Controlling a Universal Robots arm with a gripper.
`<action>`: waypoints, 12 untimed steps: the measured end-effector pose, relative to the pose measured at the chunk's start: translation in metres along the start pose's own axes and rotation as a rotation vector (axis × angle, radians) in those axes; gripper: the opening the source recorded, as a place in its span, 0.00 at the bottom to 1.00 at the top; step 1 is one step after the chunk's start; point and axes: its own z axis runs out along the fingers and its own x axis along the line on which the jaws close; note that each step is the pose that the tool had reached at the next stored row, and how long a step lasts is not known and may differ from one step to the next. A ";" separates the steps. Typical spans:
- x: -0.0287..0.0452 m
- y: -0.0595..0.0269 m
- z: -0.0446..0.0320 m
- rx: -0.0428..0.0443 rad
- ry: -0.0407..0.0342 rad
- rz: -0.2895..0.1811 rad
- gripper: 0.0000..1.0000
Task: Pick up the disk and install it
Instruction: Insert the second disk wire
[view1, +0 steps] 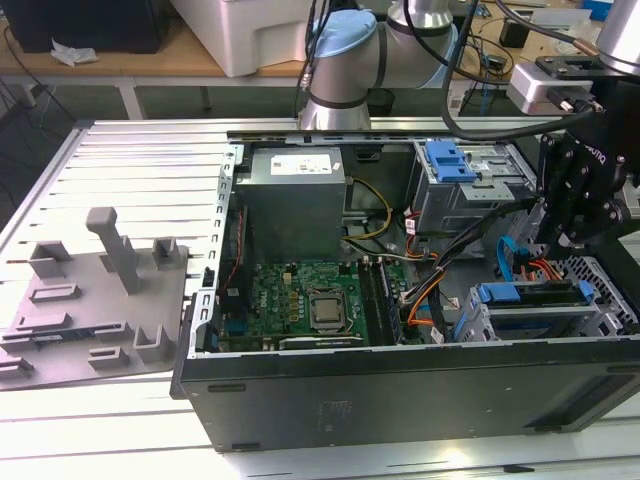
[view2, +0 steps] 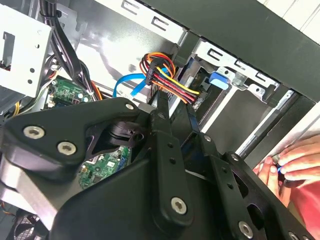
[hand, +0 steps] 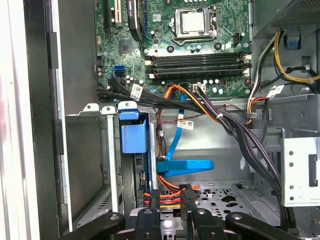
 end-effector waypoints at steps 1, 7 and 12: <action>0.0000 0.0000 0.0000 0.0000 0.0001 0.000 0.30; 0.0002 0.0077 -0.0004 0.0001 0.0021 0.000 0.30; 0.0004 0.0113 -0.0066 0.0001 0.0020 0.000 0.30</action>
